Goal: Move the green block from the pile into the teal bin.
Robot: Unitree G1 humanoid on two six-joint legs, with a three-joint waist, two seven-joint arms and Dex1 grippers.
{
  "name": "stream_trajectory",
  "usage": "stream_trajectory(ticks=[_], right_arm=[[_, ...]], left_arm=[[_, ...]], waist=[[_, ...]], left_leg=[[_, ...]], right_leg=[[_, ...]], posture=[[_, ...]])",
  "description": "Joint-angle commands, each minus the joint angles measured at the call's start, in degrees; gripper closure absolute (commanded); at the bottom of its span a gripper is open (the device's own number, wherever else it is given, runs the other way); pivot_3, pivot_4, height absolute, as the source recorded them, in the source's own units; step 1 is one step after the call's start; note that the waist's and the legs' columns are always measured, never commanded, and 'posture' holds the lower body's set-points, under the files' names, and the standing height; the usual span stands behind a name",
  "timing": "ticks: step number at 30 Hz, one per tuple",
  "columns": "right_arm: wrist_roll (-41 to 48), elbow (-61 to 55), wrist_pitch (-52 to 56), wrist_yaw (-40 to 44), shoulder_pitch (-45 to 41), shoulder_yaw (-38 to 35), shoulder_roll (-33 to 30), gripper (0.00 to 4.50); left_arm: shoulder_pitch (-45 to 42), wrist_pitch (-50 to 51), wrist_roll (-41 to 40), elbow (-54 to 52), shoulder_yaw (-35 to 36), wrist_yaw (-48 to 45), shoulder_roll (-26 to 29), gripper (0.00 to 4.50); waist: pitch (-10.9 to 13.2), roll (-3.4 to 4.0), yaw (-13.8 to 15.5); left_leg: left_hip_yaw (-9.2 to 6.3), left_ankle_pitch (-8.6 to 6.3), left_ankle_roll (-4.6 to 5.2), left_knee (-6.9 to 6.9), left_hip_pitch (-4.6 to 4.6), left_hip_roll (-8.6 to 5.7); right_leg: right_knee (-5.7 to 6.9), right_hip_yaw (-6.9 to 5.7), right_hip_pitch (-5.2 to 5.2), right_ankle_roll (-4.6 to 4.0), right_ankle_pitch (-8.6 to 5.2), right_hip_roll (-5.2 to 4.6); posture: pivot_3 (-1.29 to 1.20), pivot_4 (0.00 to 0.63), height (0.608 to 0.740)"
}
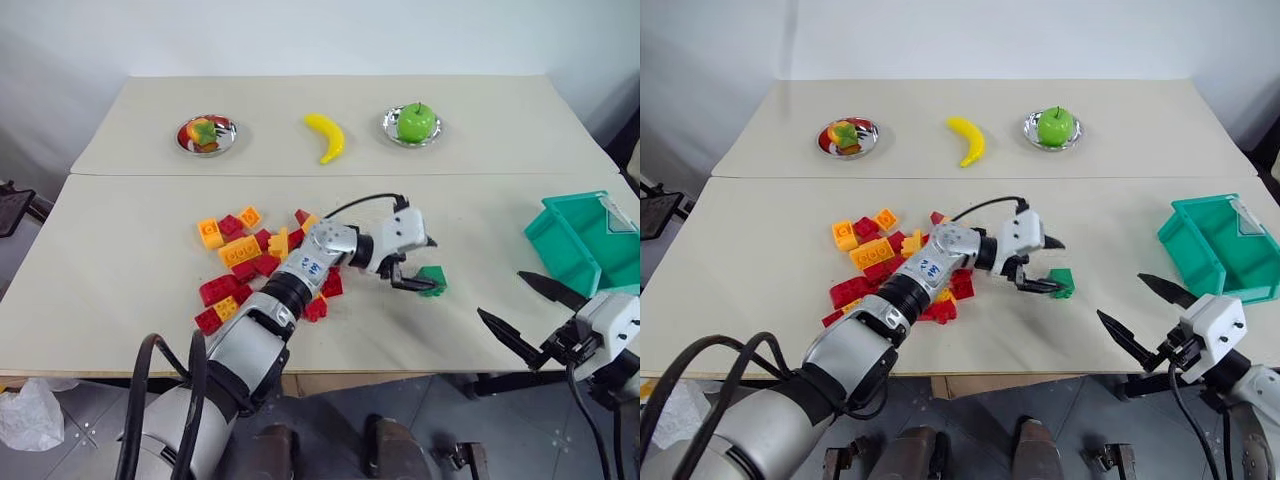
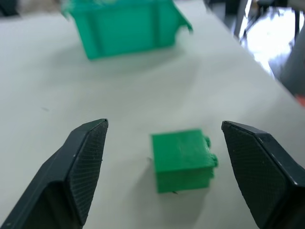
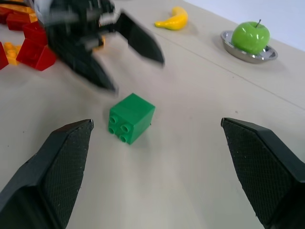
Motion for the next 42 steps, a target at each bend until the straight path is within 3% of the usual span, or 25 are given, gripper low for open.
stream_trajectory(ticks=[1,3,7,14,18,23,28,34,42], right_arm=[[2.1,-0.3,-1.1,0.6,1.1,-3.8,-0.3,0.00],[3.5,1.7,-0.8,1.1,0.3,-5.2,-0.7,0.00],[5.0,5.0,1.3,3.1,-0.1,-5.9,-2.5,0.00],[2.4,8.4,1.9,5.0,-3.6,-1.4,-4.5,0.00],[2.9,6.4,7.5,4.6,-5.9,2.3,-6.3,0.00],[0.4,3.4,12.6,-0.2,-11.0,7.7,-5.8,0.00],[-4.8,2.7,21.8,-13.1,-19.1,14.7,-1.4,0.00],[-4.2,0.6,33.1,-19.8,-26.5,20.6,3.5,0.00],[-7.6,-2.8,42.8,-28.2,-28.0,24.2,7.0,0.00]], left_arm=[[3.7,1.6,-4.0,-8.0,3.4,-6.3,4.8,0.60],[7.8,3.3,-7.4,-15.2,5.8,-10.0,8.9,0.60],[15.4,7.4,-13.5,-29.0,9.5,-14.7,16.0,0.01],[30.8,10.1,-19.2,-46.7,14.4,-19.9,29.8,0.01],[37.9,13.3,-21.2,-53.5,18.2,-16.7,34.6,0.01],[42.9,15.8,-22.9,-60.3,20.1,-11.5,35.1,0.01],[46.5,17.2,-23.4,-65.2,19.9,-7.4,34.1,0.01],[48.5,18.8,-24.8,-68.1,20.6,-6.7,35.3,0.01],[46.5,18.9,-25.1,-68.0,19.7,-6.7,35.9,0.01]], waist=[[0.0,0.04,-0.1],[0.0,0.05,-0.3],[0.0,0.06,-0.1],[-0.1,0.12,-0.1],[-0.1,0.11,-0.2],[-0.1,0.11,-0.1],[-0.1,0.12,-0.3],[-0.1,0.12,-0.4],[-0.1,0.13,-0.3]], left_leg=[[0.00,0.00,0.00,0.00,0.02,0.00],[0.00,0.00,0.00,-0.01,0.03,0.01],[-0.02,-0.01,-0.01,0.08,0.01,0.03],[-0.14,-0.06,-0.04,0.28,-0.02,0.03],[-0.15,-0.08,-0.04,0.34,-0.02,0.05],[-0.18,-0.09,-0.05,0.41,-0.01,0.06],[-0.16,-0.10,-0.09,0.40,0.02,0.06],[-0.13,-0.10,-0.09,0.41,-0.05,0.06],[-0.07,-0.12,-0.06,0.38,-0.23,0.02]], right_leg=[[0.04,0.00,0.00,0.00,0.00,0.00],[0.06,0.00,-0.01,0.00,0.00,0.01],[0.11,0.02,0.00,-0.01,0.00,0.00],[0.23,0.04,0.03,-0.02,0.00,0.00],[0.28,0.07,0.03,-0.02,0.00,0.00],[0.37,0.09,0.03,-0.03,0.00,0.00],[0.39,0.10,0.01,-0.06,0.00,0.00],[0.42,0.12,-0.09,-0.07,-0.01,0.01],[0.46,0.18,-0.33,-0.11,-0.02,0.00]], posture=[[0.00,0.150,0.740],[0.00,0.150,0.740],[0.00,0.150,0.740],[0.00,0.150,0.740],[0.00,0.150,0.740],[0.00,0.150,0.740],[0.00,0.150,0.740],[0.00,0.150,0.740],[0.00,0.150,0.740]])
